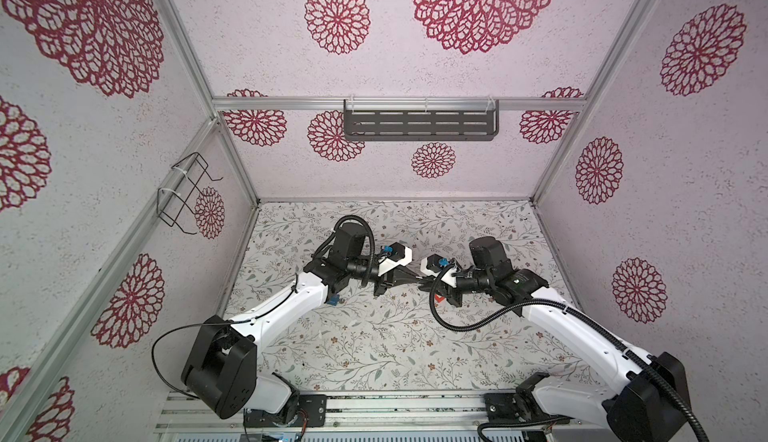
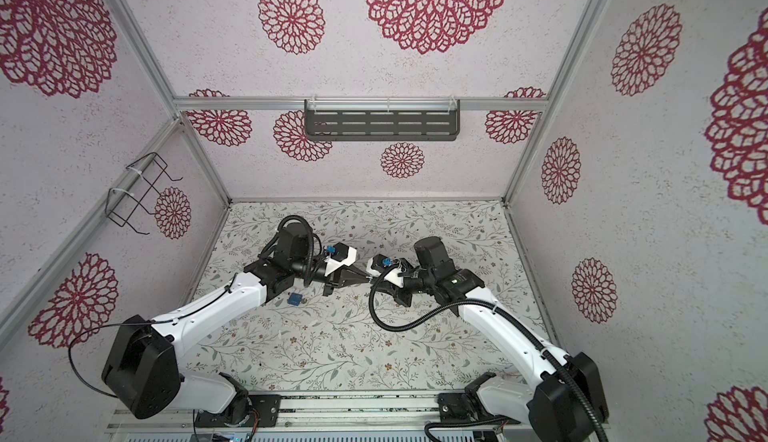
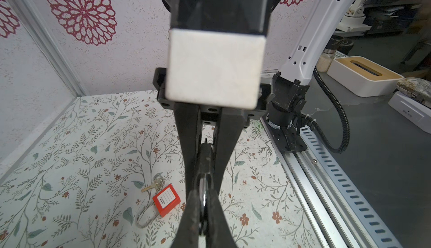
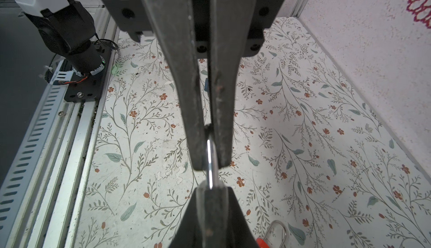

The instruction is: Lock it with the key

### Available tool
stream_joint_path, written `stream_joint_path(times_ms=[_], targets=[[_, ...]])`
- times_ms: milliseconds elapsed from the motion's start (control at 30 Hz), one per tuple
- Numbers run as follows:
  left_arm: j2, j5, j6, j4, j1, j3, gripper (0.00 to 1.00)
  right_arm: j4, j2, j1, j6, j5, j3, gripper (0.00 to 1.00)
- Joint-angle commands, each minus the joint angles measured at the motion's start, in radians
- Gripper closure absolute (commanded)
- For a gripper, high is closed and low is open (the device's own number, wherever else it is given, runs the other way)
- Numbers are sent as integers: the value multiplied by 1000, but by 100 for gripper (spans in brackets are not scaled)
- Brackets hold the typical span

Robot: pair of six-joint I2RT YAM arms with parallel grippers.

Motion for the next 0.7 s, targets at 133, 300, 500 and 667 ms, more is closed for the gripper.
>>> stream_joint_path(times_ms=[133,300,500,667], targets=[[73,79,46,-140,-65,43,100,262,-1,29,-10,-115,99,100],[87,74,53,-150,-81,55,100,279,7,27,-8,-115,105,100],[39,12,89,-201,-55,55,100,201,-3,20,-40,-84,98,100],[-19,0,93,-214,-12,41,100,151,-32,18,-50,-34,59,100]])
